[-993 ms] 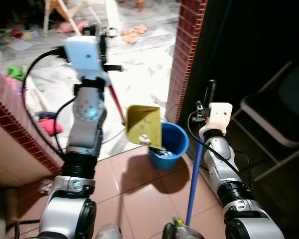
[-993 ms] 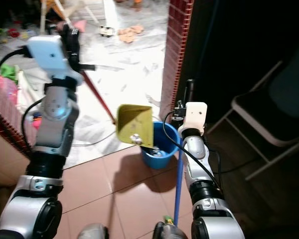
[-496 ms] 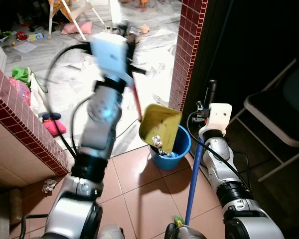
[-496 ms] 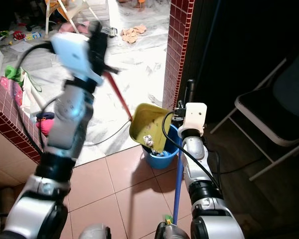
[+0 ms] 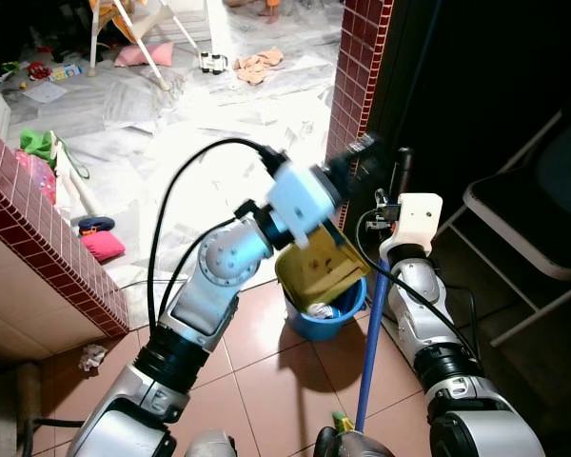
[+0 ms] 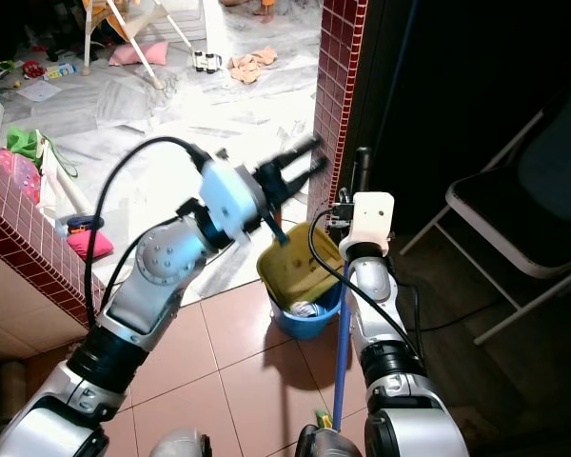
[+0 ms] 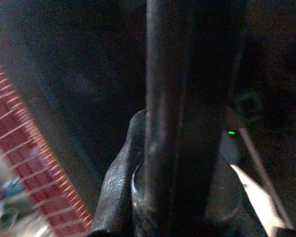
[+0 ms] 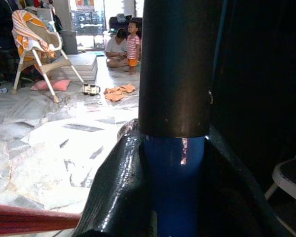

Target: Sweep floor

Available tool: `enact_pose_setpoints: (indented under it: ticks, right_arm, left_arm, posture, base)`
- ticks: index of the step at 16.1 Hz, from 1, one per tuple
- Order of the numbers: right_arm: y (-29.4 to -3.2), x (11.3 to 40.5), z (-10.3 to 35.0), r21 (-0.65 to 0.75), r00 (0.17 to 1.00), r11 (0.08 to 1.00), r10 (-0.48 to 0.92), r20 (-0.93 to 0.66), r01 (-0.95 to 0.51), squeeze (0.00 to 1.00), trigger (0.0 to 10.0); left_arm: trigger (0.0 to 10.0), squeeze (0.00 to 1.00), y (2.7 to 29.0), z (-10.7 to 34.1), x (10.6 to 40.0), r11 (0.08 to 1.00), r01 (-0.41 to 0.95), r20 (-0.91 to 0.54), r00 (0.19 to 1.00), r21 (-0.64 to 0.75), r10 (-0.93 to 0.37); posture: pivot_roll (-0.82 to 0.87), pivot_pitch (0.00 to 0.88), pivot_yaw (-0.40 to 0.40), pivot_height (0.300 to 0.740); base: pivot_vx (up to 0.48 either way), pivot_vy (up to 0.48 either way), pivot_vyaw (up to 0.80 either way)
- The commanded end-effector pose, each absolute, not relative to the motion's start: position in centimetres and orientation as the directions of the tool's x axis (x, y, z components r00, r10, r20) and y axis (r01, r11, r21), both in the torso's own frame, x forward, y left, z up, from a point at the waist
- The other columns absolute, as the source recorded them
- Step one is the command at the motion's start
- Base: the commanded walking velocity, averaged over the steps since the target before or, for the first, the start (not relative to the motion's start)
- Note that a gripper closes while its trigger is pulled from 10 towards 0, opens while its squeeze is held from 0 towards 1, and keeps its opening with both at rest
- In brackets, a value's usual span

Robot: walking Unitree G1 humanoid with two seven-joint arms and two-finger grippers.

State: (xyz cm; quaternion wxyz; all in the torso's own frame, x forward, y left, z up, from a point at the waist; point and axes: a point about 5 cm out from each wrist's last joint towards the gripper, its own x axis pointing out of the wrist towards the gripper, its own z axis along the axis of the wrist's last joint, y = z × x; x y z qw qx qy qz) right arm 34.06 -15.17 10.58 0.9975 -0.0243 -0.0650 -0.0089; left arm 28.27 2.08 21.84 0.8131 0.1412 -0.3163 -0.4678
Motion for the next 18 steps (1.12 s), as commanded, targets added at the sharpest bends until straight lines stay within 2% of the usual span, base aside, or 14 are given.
enact_pose_setpoints:
  ticks: [1,3,6,12,18]
  right_arm:
    - [-14.8,34.5,11.8,-0.063,0.982,0.998,0.008,0.19,0.004,0.0,10.0]
    - [-14.8,34.6,11.8,-0.066,0.982,0.998,0.011,0.19,0.002,0.0,10.0]
    - [-14.6,34.6,11.9,-0.072,0.981,0.997,0.019,0.193,-0.005,0.0,10.0]
    - [-14.4,35.0,12.1,-0.084,0.98,0.996,0.035,0.195,-0.019,0.0,10.0]
    - [-14.4,35.1,12.0,-0.089,0.981,0.996,0.045,0.191,-0.028,0.0,10.0]
  left_arm:
    - [10.0,0.0,1.7,22.3,27.5,0.441,0.636,0.348,0.275,0.633,-0.896]
    - [10.0,0.0,1.8,22.5,27.3,0.414,0.603,0.336,0.245,0.682,-0.91]
    - [10.0,0.0,2.4,23.4,27.9,0.433,0.551,0.353,0.251,0.714,-0.901]
    - [10.0,0.0,4.9,26.8,30.3,0.655,0.456,0.523,0.394,0.602,-0.755]
    - [10.0,0.0,8.4,31.6,32.1,0.831,0.322,0.675,0.484,0.454,-0.556]
  posture:
    - [0.02,0.0,0.016,0.74]
    - [0.02,0.0,0.013,0.74]
    - [0.02,0.0,0.007,0.74]
    - [0.02,0.0,-0.014,0.74]
    - [0.03,0.0,-0.028,0.74]
  base:
    - [0.0,0.0,0.0]
    - [0.0,0.0,0.0]
    - [0.0,0.0,0.0]
    - [0.0,0.0,0.0]
    - [0.0,0.0,0.0]
